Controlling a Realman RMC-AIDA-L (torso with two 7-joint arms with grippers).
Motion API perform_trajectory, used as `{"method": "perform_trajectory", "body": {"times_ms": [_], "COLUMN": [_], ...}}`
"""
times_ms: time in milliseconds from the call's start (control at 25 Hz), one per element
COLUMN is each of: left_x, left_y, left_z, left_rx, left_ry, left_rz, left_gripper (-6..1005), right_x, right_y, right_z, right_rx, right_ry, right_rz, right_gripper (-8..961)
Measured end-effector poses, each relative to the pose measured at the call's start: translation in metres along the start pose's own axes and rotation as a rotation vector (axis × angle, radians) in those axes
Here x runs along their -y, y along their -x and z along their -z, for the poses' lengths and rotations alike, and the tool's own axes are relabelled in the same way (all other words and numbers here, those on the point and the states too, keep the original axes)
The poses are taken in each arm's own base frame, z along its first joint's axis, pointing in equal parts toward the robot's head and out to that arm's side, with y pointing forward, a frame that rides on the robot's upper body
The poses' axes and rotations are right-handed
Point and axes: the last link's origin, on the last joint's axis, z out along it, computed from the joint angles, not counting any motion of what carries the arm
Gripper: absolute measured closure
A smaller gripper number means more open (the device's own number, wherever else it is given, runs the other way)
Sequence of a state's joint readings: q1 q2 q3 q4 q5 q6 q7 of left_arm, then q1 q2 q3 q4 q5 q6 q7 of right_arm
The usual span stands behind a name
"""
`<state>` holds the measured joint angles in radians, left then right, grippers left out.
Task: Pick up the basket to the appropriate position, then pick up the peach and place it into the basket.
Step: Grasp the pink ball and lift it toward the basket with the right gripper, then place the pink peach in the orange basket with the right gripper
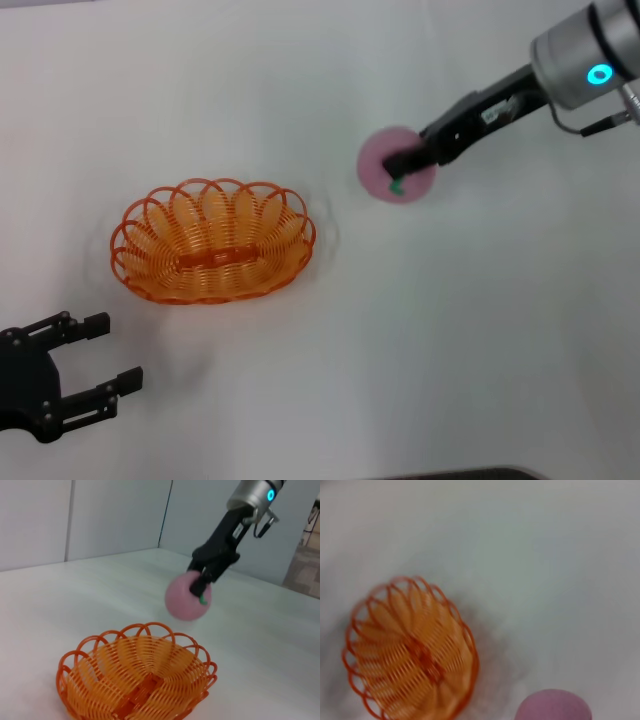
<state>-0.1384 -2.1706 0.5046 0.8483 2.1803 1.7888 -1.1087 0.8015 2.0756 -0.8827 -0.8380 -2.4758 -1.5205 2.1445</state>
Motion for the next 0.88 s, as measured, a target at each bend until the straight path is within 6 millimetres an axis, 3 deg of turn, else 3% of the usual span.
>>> {"method": "perform_trajectory", "body": {"times_ms": [160,320,520,880], "left_x": [0.000,0.000,0.001,0.000], "left_y": [0.000,-0.001,-0.002,-0.003], "left_z": [0.000,0.001,0.002,0.002], "left_rx": [-0.002,-0.002,0.001,-0.003], "left_ry": [0.002,0.003,0.001,0.009], "left_rz": [0.001,-0.001,-0.007,0.000], "left_gripper": [245,245,245,245], "right_x": [-0.011,-0.025,-0.040,-0.047], "right_y": [0.008,0.015,0.021,0.028], "right_z": [0.016,0.016,-0.006,-0.040], "right_rx": [0.114,0.157,0.116,0.056], "right_ry": [0.108,0.200,0.244,0.228], "right_rz": [-0.001,0.018,0.062,0.111], "right_gripper": [642,641,641,596]}}
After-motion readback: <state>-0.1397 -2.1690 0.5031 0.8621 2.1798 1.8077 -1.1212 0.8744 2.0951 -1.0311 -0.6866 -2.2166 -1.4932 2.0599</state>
